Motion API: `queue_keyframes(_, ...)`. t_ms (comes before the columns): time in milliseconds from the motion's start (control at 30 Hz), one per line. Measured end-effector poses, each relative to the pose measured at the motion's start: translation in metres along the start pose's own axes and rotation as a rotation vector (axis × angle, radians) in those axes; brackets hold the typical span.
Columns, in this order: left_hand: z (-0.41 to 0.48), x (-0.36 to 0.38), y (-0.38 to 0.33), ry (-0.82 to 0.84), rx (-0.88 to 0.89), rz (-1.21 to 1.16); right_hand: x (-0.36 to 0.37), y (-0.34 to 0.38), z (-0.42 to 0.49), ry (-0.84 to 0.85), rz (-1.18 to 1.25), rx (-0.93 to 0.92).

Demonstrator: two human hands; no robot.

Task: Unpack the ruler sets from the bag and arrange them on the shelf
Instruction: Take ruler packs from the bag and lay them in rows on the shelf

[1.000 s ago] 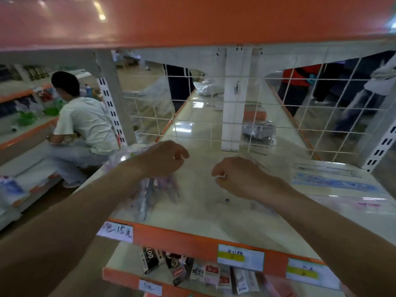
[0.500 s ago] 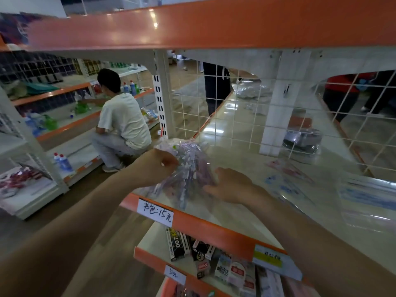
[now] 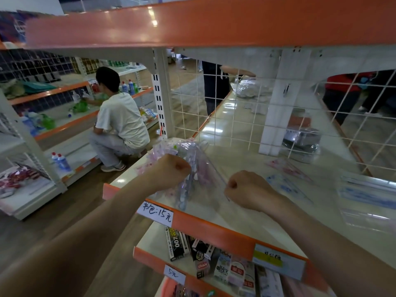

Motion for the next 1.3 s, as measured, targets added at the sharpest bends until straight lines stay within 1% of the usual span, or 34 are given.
queue_keyframes(67,0.005,0.007,0.004,-0.001,-0.043,-0.097,-0.005,-0.005,-0.011,-0.002,0.038,-0.016)
queue_keyframes(167,0.007,0.017,0.007,0.000,-0.097,-0.256,-0.010,-0.022,-0.026,0.018,0.226,0.027)
queue_keyframes(300,0.006,0.034,0.008,0.084,-0.193,-0.488,-0.017,-0.032,-0.032,-0.001,0.487,0.052)
queue_keyframes(367,0.005,0.040,0.003,0.127,-0.222,-0.591,-0.017,-0.023,-0.031,0.001,0.607,0.020)
queue_keyframes(433,0.005,0.048,-0.006,0.177,-0.215,-0.715,-0.010,-0.006,-0.028,0.052,0.657,-0.032)
queue_keyframes(500,0.005,0.051,-0.012,0.193,-0.181,-0.831,0.005,0.011,-0.023,0.149,0.643,-0.080)
queue_keyframes(567,0.006,0.046,-0.004,0.130,-0.185,-0.909,0.017,0.019,-0.016,0.222,0.624,-0.099)
queue_keyframes(633,0.005,0.034,0.015,0.032,-0.238,-0.955,0.014,0.016,0.002,0.173,0.633,-0.077)
queue_keyframes(700,0.004,0.023,0.032,-0.030,-0.289,-0.959,0.003,0.007,0.028,0.045,0.617,-0.046)
queue_keyframes(767,0.002,0.016,0.041,-0.039,-0.312,-0.941,-0.007,0.003,0.056,-0.063,0.505,-0.040)
queue_keyframes(833,0.001,0.011,0.045,-0.050,-0.318,-0.913,-0.009,0.005,0.082,-0.111,0.383,-0.024)
queue_keyframes(933,0.001,0.004,0.047,-0.071,-0.313,-0.888,-0.005,0.022,0.107,-0.094,0.296,-0.029)
queue_keyframes(1067,0.004,-0.002,0.050,-0.079,-0.310,-0.898,0.007,0.039,0.130,-0.081,0.275,-0.035)
queue_keyframes(1300,0.011,-0.003,0.056,-0.047,-0.307,-0.924,0.017,0.031,0.153,-0.070,0.233,0.036)
Point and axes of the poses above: each hand's wrist, its own z-axis towards the middle knuckle, its own x-axis out of the palm, y = z × x, the point moved 9 cm from there along z, towards the middle knuckle, and after that the axes turned 2 degrees about x, right-handed, at the moved point
